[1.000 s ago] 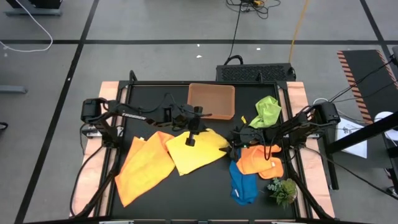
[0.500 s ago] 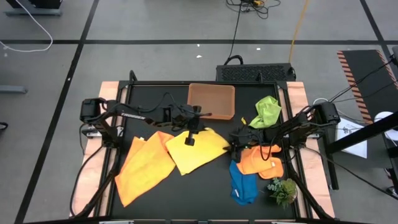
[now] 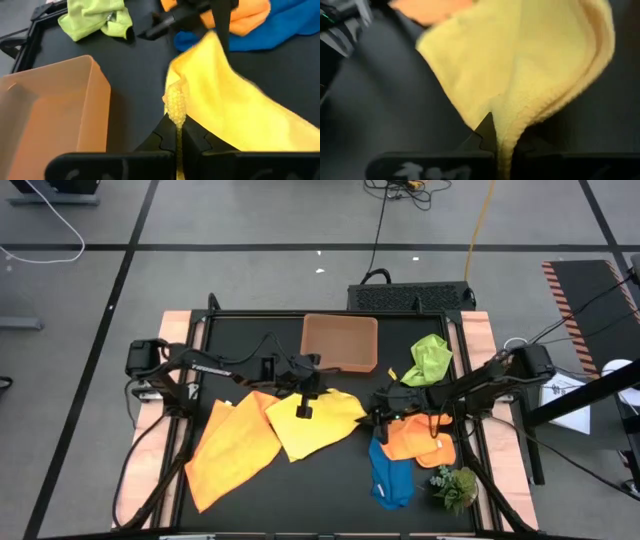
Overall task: Fold microfiber towels
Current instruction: Fold the yellow towel
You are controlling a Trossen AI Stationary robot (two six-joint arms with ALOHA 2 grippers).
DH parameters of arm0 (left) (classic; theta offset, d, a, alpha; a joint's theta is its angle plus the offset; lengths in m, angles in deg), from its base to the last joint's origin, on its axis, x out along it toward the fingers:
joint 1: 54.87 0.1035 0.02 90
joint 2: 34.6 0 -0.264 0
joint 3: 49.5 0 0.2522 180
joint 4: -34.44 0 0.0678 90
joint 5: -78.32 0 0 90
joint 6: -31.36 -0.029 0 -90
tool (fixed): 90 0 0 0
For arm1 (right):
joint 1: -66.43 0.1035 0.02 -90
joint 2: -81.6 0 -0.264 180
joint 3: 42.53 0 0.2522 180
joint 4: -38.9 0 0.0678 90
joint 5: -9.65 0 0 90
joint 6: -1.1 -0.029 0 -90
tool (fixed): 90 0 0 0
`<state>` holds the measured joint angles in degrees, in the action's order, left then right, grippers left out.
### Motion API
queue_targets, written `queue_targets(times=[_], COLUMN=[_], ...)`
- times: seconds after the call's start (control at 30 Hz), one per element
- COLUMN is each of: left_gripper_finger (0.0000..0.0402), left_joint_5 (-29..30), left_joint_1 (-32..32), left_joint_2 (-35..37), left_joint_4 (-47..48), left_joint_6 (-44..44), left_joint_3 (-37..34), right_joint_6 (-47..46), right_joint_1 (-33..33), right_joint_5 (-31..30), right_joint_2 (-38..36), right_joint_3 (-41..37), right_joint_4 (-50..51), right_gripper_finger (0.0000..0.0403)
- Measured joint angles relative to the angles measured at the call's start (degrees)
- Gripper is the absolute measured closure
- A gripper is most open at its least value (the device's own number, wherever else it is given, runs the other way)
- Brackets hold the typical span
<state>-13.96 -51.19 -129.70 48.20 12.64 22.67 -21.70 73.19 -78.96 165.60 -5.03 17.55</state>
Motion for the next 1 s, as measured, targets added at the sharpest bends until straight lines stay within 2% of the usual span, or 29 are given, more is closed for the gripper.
queue_targets(times=[0.3,0.43,0.57,0.67,0.83,1.0], left_gripper_finger=[0.0398,0.0397,0.0397,0.0398,0.0399,0.0397], left_joint_5=[7.6,11.6,14.9,19.5,26.0,30.5], left_joint_1=[-7.6,-12.9,-19.4,-24.5,-31.4,-35.7], left_joint_2=[9.4,13.8,15.4,15.6,15.5,15.5], left_joint_4=[4.1,3.6,1.5,-0.9,-4.6,-7.8], left_joint_6=[6.1,8.8,12.0,16.3,20.7,23.8], left_joint_3=[0.0,0.0,0.0,0.0,0.0,0.0], right_joint_6=[8.2,9.7,10.0,10.0,10.0,10.0], right_joint_1=[6.3,9.7,14.4,18.1,22.8,24.1], right_joint_5=[-7.2,-7.9,-8.1,-9.4,-10.1,-9.3], right_joint_2=[-15.7,-20.8,-22.6,-22.6,-21.6,-21.6], right_joint_3=[0.1,0.1,0.1,0.1,3.0,8.5], right_joint_4=[0.2,-0.2,-3.7,-6.1,-6.4,-2.7], right_gripper_finger=[0.0402,0.0402,0.0402,0.0402,0.0403,0.0403])
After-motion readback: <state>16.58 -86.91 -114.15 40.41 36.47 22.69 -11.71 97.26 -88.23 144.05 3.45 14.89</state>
